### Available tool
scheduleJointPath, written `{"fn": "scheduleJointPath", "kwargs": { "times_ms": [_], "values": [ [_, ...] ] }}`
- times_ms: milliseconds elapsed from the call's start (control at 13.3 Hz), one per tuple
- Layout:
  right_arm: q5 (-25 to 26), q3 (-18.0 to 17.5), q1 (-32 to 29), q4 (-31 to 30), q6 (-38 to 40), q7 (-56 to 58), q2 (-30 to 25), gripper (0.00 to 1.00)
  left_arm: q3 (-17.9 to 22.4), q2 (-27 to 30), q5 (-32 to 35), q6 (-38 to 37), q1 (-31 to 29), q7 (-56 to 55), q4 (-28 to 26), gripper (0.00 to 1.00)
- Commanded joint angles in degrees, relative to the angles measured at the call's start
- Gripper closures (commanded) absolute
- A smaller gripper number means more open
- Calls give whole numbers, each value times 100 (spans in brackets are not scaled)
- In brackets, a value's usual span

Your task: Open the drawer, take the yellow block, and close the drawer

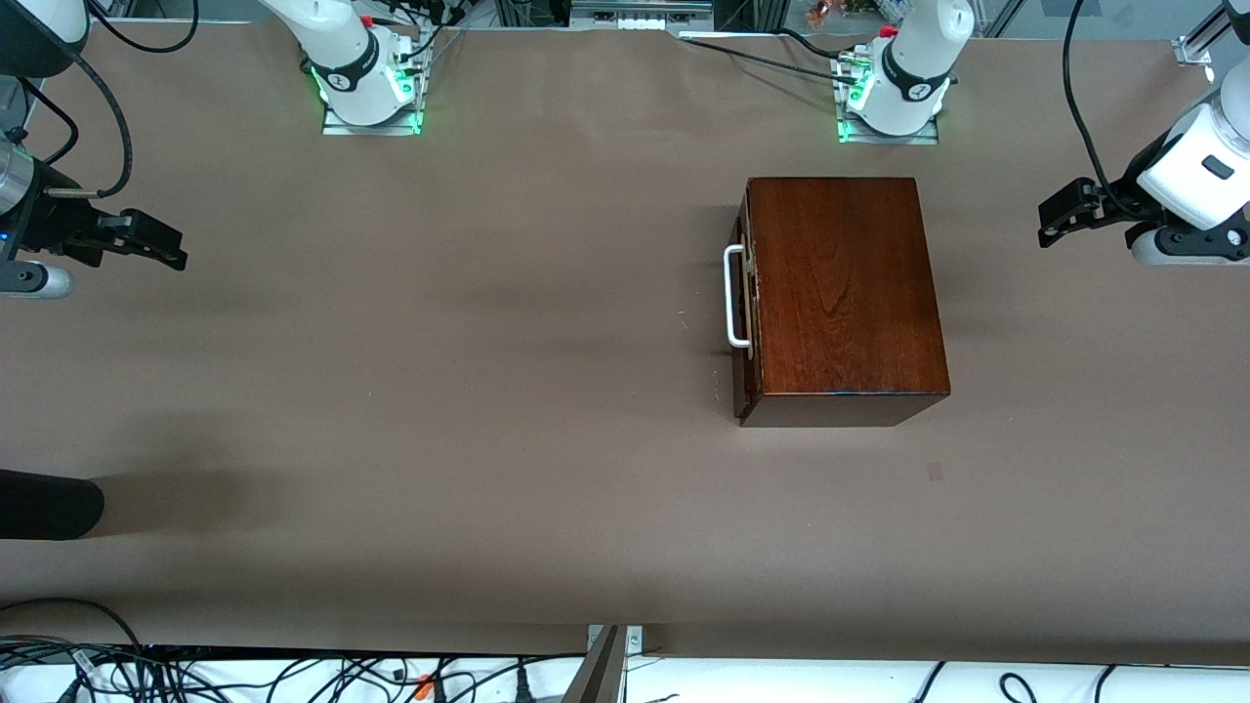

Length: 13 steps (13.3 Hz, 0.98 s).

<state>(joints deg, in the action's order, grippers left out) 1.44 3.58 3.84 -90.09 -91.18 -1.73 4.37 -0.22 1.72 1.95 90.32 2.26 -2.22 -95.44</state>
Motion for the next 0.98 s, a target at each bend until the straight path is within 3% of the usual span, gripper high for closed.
{"fn": "scheduleJointPath", "kwargs": {
  "times_ms": [0, 901],
  "values": [
    [32, -50, -41, -18, -5, -29, -68, 0, -13, -93, 16, -147, 11, 2, 201, 0],
    [32, -50, -41, -18, -5, -29, -77, 0, -13, -102, -1, -550, 29, 11, 192, 0]
  ]
}}
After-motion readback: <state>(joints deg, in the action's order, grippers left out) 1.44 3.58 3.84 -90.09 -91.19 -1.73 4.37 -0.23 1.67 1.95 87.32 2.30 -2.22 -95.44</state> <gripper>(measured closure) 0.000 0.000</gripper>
